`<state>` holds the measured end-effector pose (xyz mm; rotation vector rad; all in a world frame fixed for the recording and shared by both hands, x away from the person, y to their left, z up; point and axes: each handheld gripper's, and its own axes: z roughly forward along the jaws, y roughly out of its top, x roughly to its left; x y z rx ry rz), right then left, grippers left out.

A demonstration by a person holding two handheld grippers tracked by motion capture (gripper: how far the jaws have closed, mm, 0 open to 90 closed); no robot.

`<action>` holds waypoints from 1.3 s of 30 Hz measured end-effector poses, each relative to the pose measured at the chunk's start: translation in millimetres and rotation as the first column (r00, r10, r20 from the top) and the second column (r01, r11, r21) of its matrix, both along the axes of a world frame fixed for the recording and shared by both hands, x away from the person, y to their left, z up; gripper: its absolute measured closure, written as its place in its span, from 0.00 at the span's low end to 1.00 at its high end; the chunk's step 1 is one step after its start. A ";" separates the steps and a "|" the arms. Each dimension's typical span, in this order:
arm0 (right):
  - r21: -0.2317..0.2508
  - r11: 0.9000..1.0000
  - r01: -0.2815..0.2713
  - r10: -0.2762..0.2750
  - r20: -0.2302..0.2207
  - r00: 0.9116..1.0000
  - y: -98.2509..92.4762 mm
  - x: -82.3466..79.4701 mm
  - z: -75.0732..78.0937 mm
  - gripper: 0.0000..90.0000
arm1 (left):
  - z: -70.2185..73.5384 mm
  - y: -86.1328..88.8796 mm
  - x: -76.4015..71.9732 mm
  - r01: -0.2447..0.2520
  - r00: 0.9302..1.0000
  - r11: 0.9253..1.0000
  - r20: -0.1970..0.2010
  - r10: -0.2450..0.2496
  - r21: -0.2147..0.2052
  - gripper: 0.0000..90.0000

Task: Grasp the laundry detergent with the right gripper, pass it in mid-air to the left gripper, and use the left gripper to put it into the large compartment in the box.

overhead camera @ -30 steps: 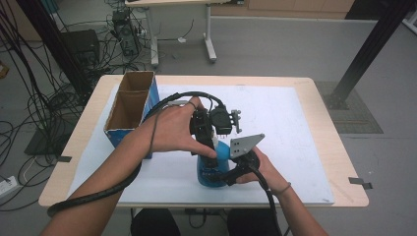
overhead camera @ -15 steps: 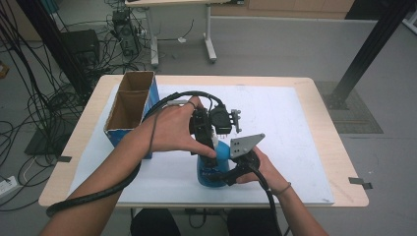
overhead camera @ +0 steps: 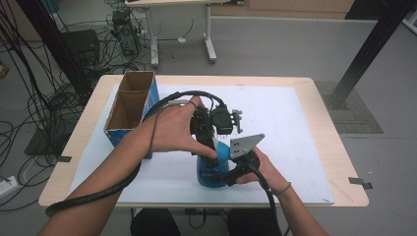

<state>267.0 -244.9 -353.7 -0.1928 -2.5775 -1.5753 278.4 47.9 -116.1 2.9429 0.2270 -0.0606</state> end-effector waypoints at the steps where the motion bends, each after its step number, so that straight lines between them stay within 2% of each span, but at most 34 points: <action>1: 0.000 1.000 -0.001 0.001 -0.001 1.000 -0.1 0.3 0.1 0.47 | 0.0 0.2 0.2 0.004 1.000 1.000 0.001 -0.004 -0.001 0.09; 14: 0.002 0.999 -0.051 0.051 0.010 0.999 1.6 11.8 4.2 0.47 | -2.7 -3.4 -2.3 0.032 0.999 0.999 0.010 -0.032 0.014 0.09; 19: 0.002 0.998 -0.066 0.066 0.017 0.998 3.8 13.8 6.6 0.47 | -5.0 -10.1 -4.5 0.044 0.999 0.998 0.013 -0.045 0.046 0.09; 24: 0.005 0.997 -0.075 0.075 0.019 0.997 4.5 14.4 9.4 0.47 | -8.3 -14.0 -4.8 0.048 0.999 0.997 0.009 -0.049 0.060 0.09; 31: -0.002 0.996 -0.094 0.094 0.026 0.995 6.2 16.5 13.7 0.47 | -10.8 -23.4 -5.9 0.079 0.997 0.992 -0.002 -0.080 0.096 0.11; 33: -0.001 0.995 -0.096 0.096 0.015 0.995 6.2 16.6 14.5 0.47 | -11.8 -25.4 -6.4 0.080 0.997 0.991 0.002 -0.080 0.108 0.12; 35: -0.001 0.995 -0.099 0.099 0.029 0.995 6.5 16.8 14.7 0.47 | -12.3 -25.6 -4.8 0.079 0.997 0.991 -0.005 -0.079 0.108 0.13; 39: 0.000 0.995 -0.100 0.100 0.022 0.995 7.1 16.7 15.1 0.47 | -12.8 -28.3 -3.4 0.088 0.996 0.989 -0.015 -0.087 0.119 0.16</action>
